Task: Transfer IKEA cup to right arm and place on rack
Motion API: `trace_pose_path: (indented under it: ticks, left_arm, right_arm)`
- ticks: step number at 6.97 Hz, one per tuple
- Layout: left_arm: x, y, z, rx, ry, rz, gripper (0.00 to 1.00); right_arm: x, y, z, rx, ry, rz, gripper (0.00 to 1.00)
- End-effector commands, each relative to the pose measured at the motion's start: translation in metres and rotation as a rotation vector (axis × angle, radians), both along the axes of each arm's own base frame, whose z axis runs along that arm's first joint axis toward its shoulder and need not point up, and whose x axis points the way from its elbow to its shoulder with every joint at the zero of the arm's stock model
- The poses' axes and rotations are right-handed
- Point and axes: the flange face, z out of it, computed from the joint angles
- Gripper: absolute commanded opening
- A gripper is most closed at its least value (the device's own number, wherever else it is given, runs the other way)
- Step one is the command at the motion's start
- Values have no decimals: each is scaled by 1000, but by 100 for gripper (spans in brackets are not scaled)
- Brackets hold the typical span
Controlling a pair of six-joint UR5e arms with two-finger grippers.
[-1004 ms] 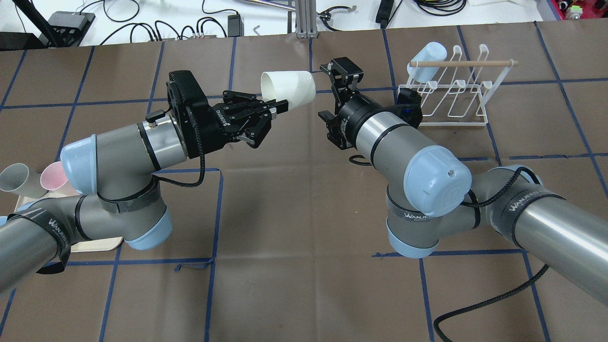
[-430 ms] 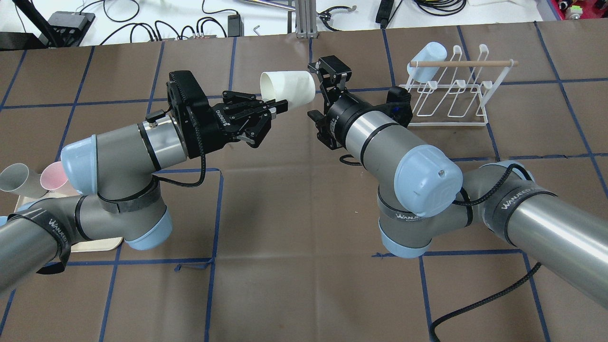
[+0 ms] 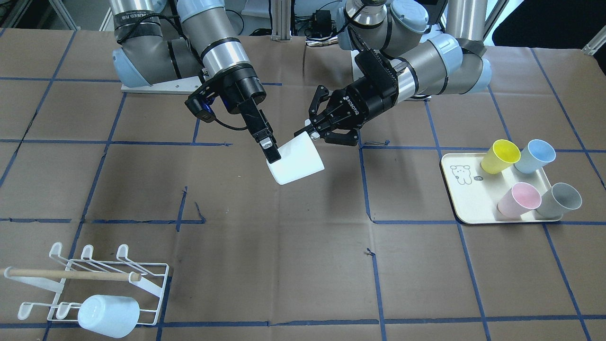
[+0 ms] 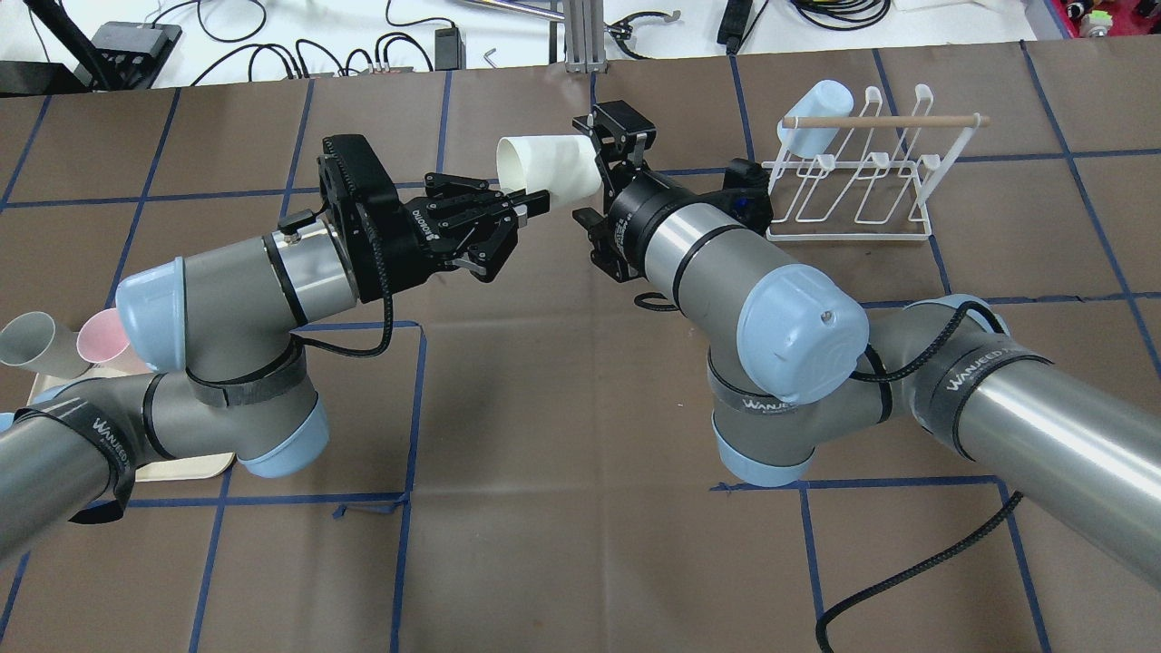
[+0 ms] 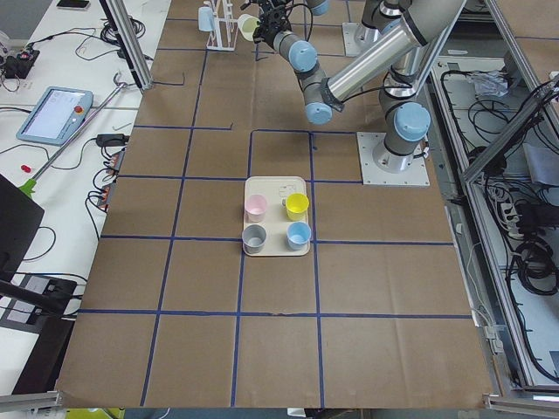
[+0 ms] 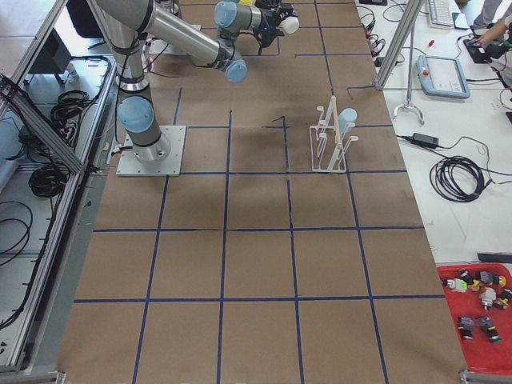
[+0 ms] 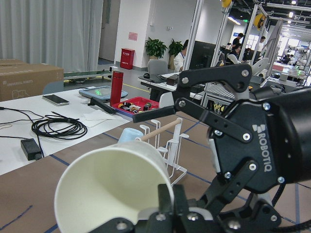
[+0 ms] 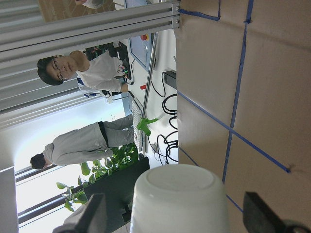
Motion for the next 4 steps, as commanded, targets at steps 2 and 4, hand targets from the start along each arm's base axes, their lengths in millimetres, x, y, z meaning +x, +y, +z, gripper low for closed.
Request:
trace_pose_path:
  ticks: [2,4]
  left_arm:
    - [0,0,-1,1,0,0,7]
    - [0,0,-1,1,-1,2,7]
  right_arm:
    - [16,-13,-5,4,-2,19,100]
    - [17,-12,-6,5,-2,26,98]
